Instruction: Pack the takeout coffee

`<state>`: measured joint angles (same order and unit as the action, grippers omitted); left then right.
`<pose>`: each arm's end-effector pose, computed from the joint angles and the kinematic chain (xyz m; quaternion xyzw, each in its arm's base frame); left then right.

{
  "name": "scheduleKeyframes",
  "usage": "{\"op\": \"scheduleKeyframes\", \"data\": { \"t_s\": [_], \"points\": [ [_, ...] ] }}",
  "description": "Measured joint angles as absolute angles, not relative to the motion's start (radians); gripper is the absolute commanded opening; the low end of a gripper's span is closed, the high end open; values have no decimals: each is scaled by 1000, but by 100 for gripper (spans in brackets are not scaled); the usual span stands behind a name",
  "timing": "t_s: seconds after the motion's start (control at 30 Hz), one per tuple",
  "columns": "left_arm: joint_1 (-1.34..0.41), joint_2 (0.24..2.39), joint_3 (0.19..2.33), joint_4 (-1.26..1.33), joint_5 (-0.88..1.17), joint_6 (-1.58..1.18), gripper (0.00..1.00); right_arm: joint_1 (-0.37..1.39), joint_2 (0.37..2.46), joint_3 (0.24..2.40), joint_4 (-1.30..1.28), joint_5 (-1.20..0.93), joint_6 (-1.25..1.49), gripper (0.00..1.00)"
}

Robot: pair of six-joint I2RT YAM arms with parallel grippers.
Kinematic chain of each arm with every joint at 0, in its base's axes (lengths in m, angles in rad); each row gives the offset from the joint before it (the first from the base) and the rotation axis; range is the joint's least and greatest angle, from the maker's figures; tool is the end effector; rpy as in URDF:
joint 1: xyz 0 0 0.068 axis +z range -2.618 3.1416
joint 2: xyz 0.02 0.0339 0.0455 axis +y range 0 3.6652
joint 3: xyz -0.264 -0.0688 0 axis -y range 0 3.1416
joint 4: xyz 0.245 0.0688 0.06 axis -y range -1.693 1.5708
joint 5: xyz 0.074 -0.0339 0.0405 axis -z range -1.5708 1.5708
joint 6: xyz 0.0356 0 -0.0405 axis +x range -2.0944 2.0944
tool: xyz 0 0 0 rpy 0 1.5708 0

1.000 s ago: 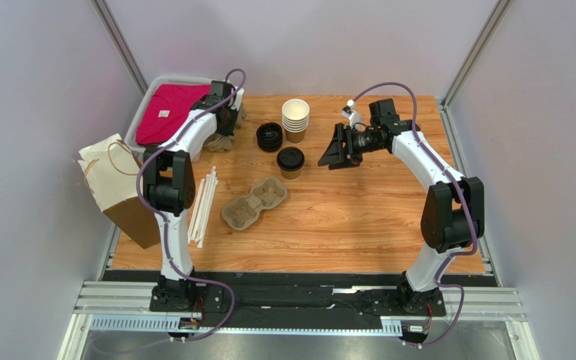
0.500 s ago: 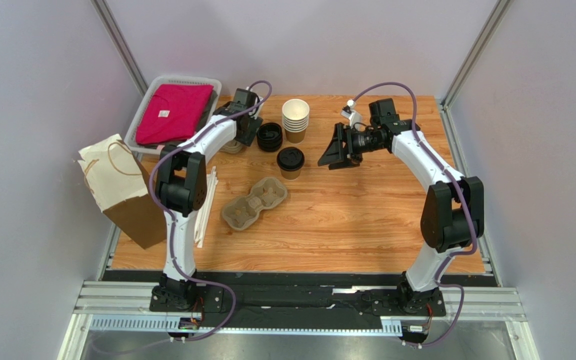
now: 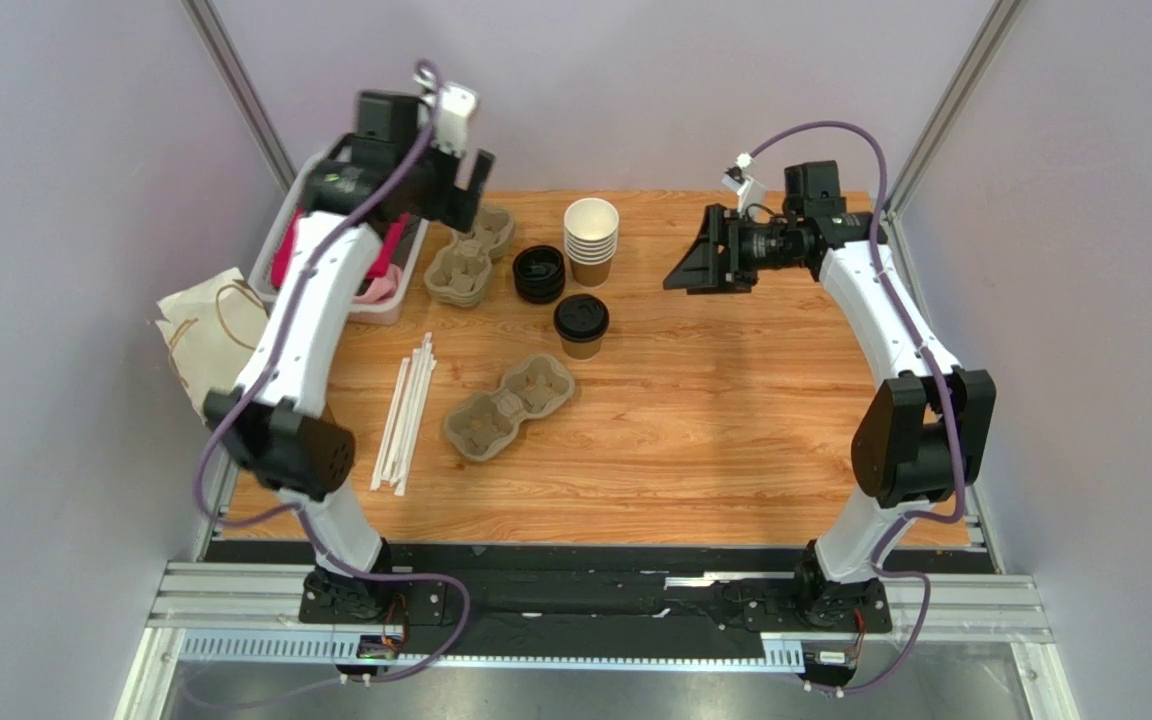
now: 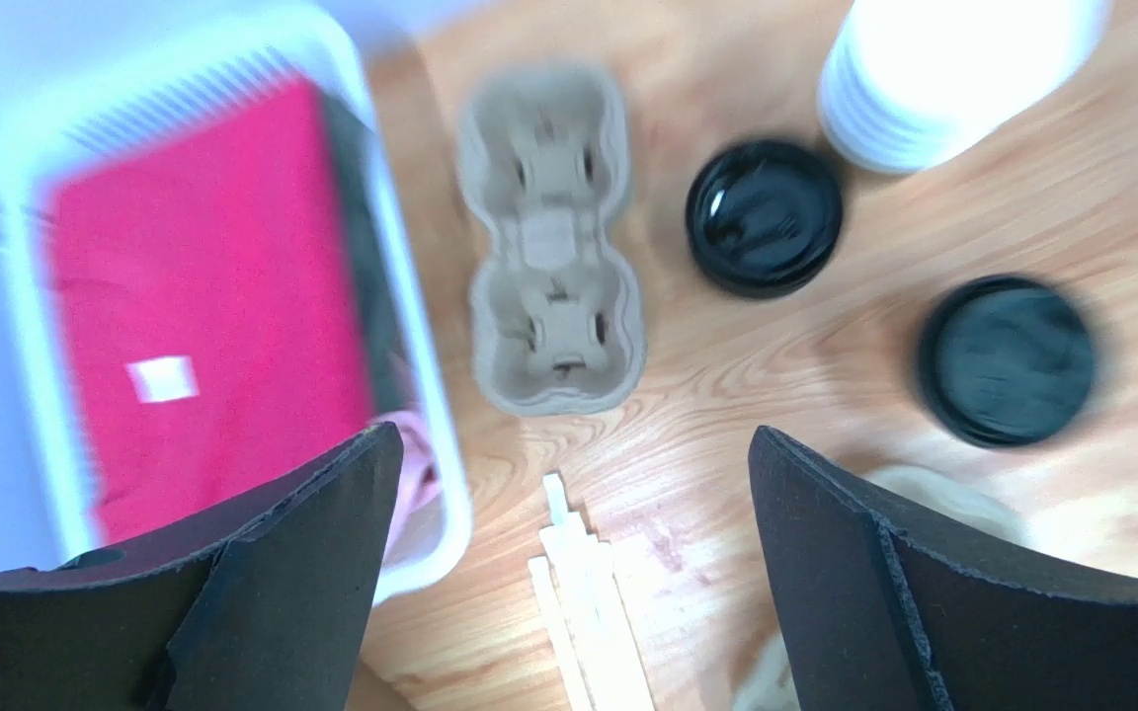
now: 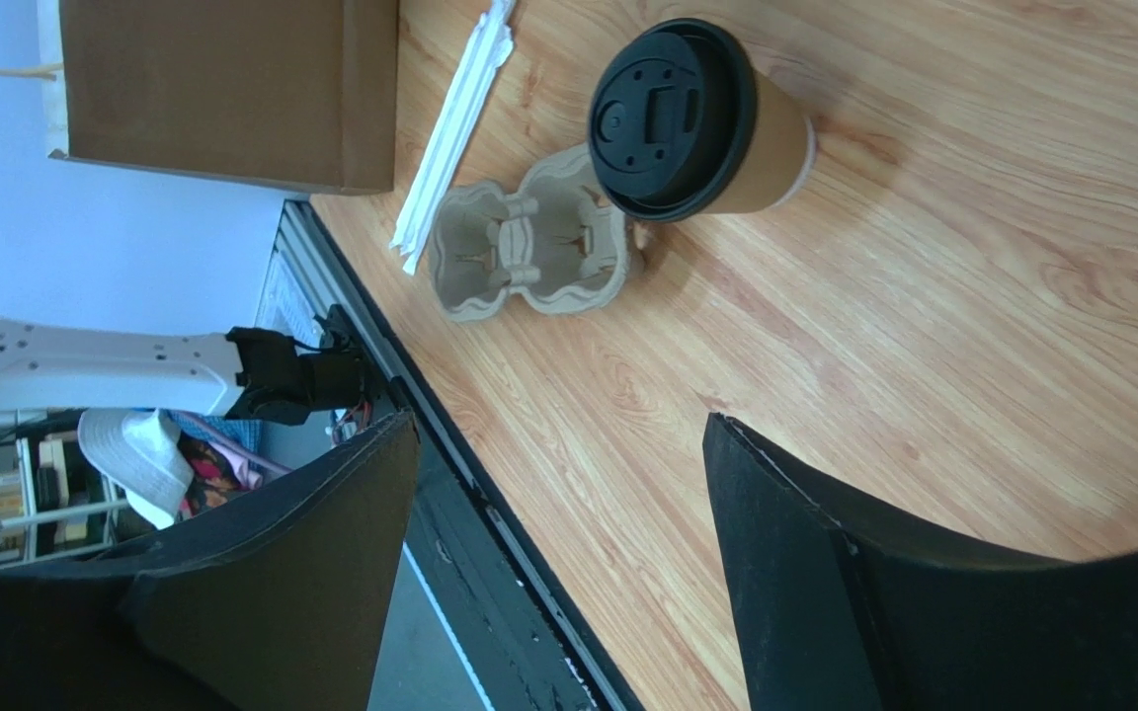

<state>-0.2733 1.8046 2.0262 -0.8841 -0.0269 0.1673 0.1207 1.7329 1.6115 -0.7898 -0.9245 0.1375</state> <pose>0.3790 -0.1053 0.4153 0.1906 0.8781 -0.0112 0.4387 0.3654 0.0730 0.3285 -0.1373 0.8480 0.4557 0.2331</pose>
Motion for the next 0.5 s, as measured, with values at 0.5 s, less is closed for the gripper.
{"op": "scheduleKeyframes", "data": {
  "t_s": [0.5],
  "points": [
    [117,1046,1918,-1072,39,158,94,30,1546,1543,-881,-879,49,77]
  ]
}}
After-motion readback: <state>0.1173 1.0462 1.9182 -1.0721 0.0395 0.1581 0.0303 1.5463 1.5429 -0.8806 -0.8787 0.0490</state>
